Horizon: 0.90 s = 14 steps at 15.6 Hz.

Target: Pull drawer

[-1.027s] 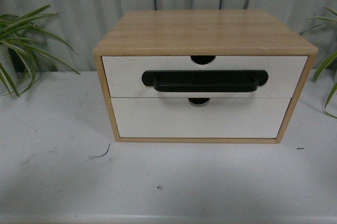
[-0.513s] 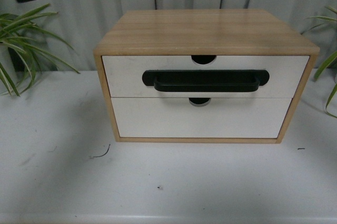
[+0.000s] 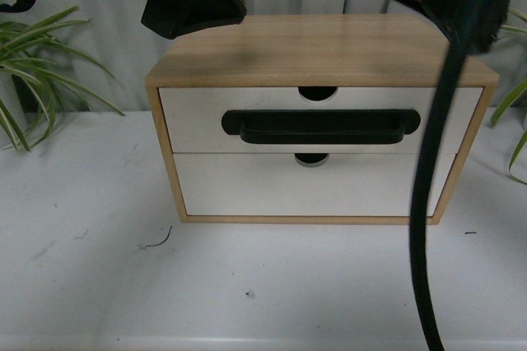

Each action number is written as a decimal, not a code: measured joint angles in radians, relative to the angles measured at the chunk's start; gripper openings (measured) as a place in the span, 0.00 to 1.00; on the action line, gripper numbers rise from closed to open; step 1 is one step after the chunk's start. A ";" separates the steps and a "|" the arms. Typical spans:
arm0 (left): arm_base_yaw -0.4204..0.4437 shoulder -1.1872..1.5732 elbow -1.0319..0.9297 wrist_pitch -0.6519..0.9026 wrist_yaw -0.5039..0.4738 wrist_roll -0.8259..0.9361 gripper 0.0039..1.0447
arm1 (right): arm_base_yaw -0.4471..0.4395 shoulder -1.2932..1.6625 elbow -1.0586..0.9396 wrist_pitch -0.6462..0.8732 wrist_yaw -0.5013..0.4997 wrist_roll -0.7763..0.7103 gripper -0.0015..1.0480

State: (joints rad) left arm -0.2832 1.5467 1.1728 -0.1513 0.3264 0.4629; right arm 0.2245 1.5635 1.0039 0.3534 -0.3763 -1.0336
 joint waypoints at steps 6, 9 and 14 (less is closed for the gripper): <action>-0.118 0.133 0.114 -0.282 -0.068 0.333 0.94 | -0.090 0.006 0.026 -0.377 -0.057 -0.653 0.94; -0.154 0.169 0.124 -0.258 -0.079 0.360 0.94 | -0.094 0.041 0.022 -0.425 -0.036 -0.694 0.94; -0.157 0.250 0.125 -0.194 -0.078 0.353 0.94 | -0.047 0.130 0.010 -0.431 -0.016 -0.703 0.94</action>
State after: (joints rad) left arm -0.4404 1.7966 1.2980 -0.3454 0.2481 0.8158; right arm 0.1780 1.6932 1.0142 -0.0776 -0.3927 -1.7370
